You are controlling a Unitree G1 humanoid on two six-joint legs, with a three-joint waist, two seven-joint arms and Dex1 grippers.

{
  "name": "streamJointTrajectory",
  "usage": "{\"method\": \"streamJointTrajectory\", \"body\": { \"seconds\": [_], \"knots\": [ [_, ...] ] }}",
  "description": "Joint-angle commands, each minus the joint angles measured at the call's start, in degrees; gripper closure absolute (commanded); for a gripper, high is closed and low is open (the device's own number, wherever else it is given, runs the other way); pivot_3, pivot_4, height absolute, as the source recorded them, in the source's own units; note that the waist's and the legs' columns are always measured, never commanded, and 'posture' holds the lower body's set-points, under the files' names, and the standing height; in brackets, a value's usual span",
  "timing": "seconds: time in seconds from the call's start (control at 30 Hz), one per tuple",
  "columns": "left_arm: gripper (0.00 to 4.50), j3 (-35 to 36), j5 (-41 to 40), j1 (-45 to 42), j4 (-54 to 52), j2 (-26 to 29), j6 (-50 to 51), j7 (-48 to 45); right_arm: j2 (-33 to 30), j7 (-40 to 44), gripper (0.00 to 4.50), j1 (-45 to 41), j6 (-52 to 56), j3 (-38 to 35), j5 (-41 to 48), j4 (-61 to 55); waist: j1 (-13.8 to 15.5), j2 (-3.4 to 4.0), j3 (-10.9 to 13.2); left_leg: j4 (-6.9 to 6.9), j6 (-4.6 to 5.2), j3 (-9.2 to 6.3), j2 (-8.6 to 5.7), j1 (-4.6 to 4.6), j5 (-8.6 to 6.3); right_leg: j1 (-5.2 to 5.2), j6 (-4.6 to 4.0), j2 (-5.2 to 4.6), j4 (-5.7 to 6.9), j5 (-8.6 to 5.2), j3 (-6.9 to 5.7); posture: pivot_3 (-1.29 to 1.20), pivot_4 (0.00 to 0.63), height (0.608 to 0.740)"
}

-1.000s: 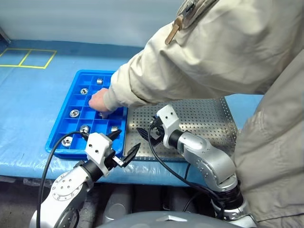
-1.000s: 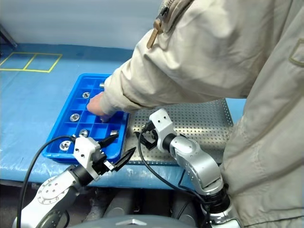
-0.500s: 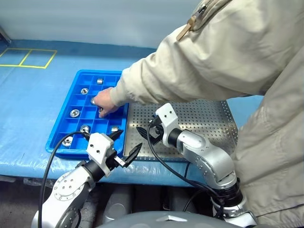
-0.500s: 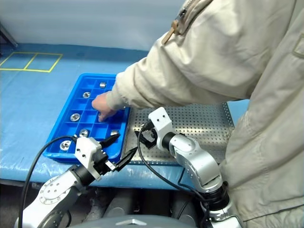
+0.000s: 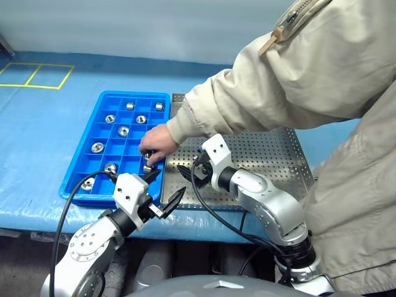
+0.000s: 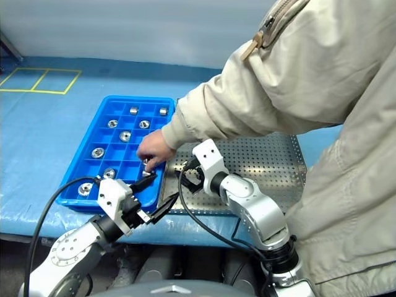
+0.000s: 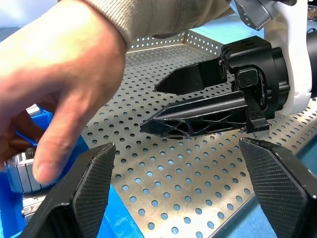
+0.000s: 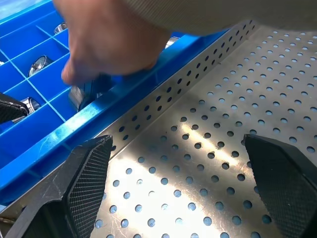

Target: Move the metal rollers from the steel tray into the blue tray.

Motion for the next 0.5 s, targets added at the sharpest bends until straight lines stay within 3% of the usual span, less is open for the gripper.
{"method": "streamJointTrajectory", "body": {
  "seconds": [0.03, 0.5],
  "knots": [
    [0.13, 0.0, -0.5, -0.2, -1.1, 0.3, -1.3, -0.5, 0.1, 0.3, 0.02, -1.2, -1.5, -0.1, 0.3, -0.9, 0.0, 0.0, 0.0, 0.0, 0.0, 0.0, 0.0, 0.0, 0.0, 0.0, 0.0, 0.0, 0.0, 0.0, 0.0, 0.25, 0.15, 0.74],
    [0.13, -0.2, -0.3, -0.2, -1.2, 0.2, -1.3, -0.2, 0.2, 0.0, 0.02, -1.3, -1.7, -0.1, 0.4, -0.9, 0.0, 0.0, 0.0, 0.0, 0.0, 0.0, 0.0, 0.0, 0.0, 0.0, 0.01, 0.0, 0.0, 0.0, 0.01, 0.25, 0.15, 0.74]
  ]
}}
